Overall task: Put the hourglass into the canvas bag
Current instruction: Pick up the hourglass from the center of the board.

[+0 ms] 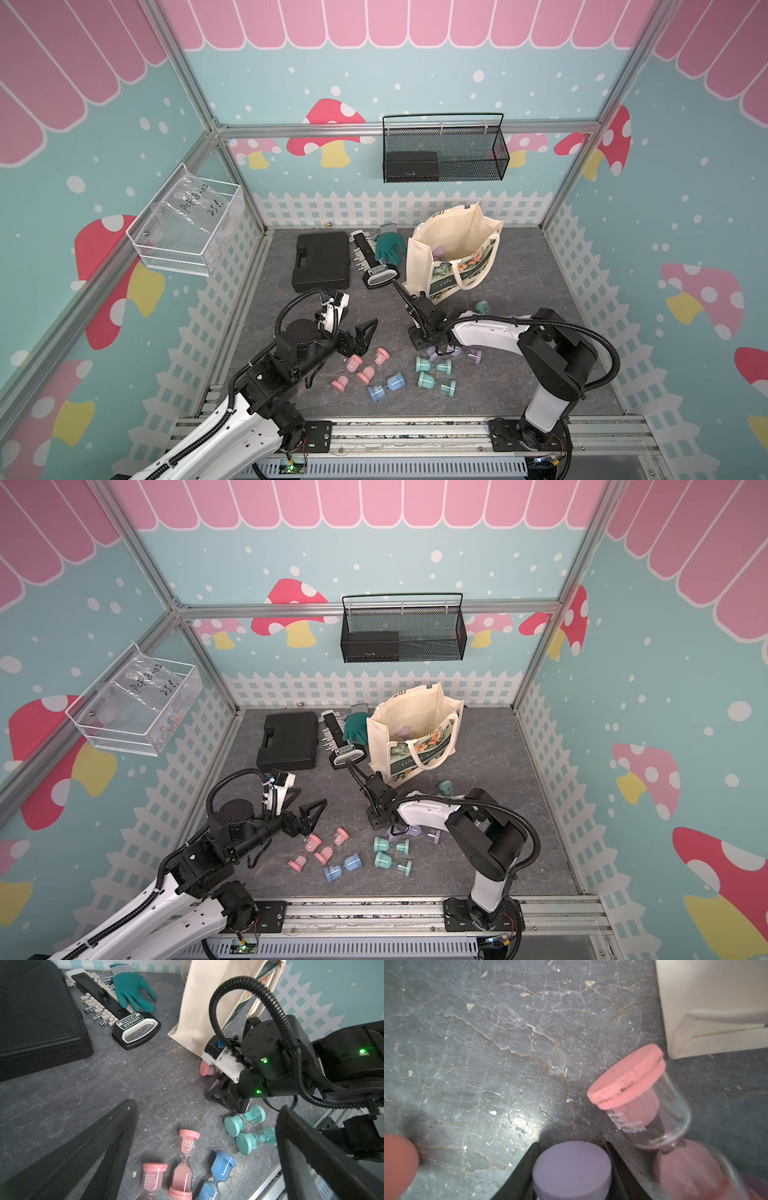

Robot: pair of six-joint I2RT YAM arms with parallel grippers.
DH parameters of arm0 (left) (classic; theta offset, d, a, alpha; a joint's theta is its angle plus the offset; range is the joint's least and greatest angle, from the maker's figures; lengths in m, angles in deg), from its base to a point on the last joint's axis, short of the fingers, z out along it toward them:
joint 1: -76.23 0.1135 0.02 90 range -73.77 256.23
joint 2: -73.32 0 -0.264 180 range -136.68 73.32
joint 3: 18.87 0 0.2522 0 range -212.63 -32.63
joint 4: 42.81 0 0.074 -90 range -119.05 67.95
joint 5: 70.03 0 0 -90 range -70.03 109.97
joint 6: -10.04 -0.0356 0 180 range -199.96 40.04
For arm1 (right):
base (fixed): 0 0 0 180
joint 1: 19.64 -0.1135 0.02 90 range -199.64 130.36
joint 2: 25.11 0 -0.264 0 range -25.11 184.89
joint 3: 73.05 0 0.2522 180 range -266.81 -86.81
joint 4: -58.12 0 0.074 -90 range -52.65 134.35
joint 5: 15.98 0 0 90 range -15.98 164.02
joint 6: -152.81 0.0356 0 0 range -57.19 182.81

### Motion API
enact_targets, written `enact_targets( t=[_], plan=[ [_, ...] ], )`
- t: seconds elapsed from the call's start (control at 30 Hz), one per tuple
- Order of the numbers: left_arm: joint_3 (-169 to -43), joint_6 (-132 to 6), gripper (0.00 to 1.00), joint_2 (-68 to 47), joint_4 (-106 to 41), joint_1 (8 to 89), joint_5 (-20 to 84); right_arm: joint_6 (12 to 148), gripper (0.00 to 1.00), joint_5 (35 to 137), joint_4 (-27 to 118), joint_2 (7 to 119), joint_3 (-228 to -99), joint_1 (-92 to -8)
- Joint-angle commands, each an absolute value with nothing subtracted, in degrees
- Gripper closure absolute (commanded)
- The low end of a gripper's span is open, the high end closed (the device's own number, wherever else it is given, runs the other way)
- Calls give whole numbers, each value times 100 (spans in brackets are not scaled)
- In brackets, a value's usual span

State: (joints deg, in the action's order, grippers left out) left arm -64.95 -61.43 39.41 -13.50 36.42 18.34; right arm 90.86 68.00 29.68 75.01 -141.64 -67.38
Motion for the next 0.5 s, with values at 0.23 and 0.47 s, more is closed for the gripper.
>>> enact_targets(
  t=[0.23, 0.47],
  plan=[
    [-6507, -6299, 1, 3925, -1494, 3672, 1919, 8927, 76, 6909, 2957, 7261, -14311, -6771],
    [-6529, -6427, 1, 3939, -1563, 3662, 2083, 8850, 80, 7064, 2943, 6807, -14444, -6771]
  ],
)
